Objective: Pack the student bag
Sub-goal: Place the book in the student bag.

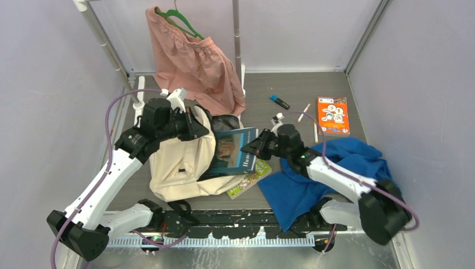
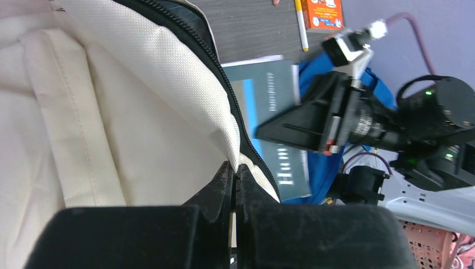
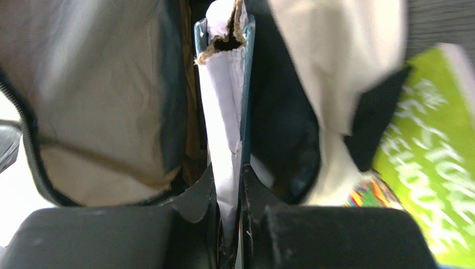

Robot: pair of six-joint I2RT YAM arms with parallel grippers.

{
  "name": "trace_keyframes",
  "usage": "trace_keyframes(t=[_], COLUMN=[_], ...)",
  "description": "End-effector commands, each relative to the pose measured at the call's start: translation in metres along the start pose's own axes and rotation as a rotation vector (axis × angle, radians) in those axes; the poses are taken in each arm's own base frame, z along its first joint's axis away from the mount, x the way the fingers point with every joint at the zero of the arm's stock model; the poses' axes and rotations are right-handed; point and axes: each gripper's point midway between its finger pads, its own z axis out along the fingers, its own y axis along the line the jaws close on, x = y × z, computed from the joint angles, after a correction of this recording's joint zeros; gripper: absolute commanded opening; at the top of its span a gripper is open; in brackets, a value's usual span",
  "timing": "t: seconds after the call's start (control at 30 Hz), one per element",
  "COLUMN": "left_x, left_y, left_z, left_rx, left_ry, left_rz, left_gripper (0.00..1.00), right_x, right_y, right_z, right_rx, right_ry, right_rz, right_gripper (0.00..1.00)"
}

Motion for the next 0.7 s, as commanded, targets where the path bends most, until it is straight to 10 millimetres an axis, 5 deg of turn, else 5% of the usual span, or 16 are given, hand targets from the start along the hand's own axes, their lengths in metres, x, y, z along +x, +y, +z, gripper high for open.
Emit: trace_keyframes(t=[0.0,0.2,0.33,0.47,0.6,0.67], left_x=[-0.023,-0.022,-0.023,-0.023,-0.023,-0.023], left_y=[-0.036,-0.043,-0.045,-0.041,-0.030,-0.025], left_z=[-0.005,-0.006,-0.007,-0.006,-0.003,-0.001], left_rx=[0.163,0.200,0.210,0.194,0.142,0.129], left_ry=[-0.079,-0.059,-0.068,-0.076,-0.081,-0.084], left_rz=[0.010,0.010,0.008,0.005,0.006,-0.001], left_gripper=[0.00,0.00,0.00,0.00,0.00,0.00], right_x=[-0.016,0.009,0.022,0.035,0.028,0.023], right_y=[0.072,0.109,0.109,0.086,0.066,0.062], right_z=[0.043,0.100,0.140,0.172,0.160,0.144], right_rx=[-0.203,-0.351,-0.337,-0.188,-0.032,0.021], right_ry=[-0.066,0.018,0.035,0.081,0.056,0.034], right_rz=[-0.054,0.021,0.032,-0.012,-0.083,-0.134], right_gripper=[0.01,0.01,0.01,0.02,0.50,0.66])
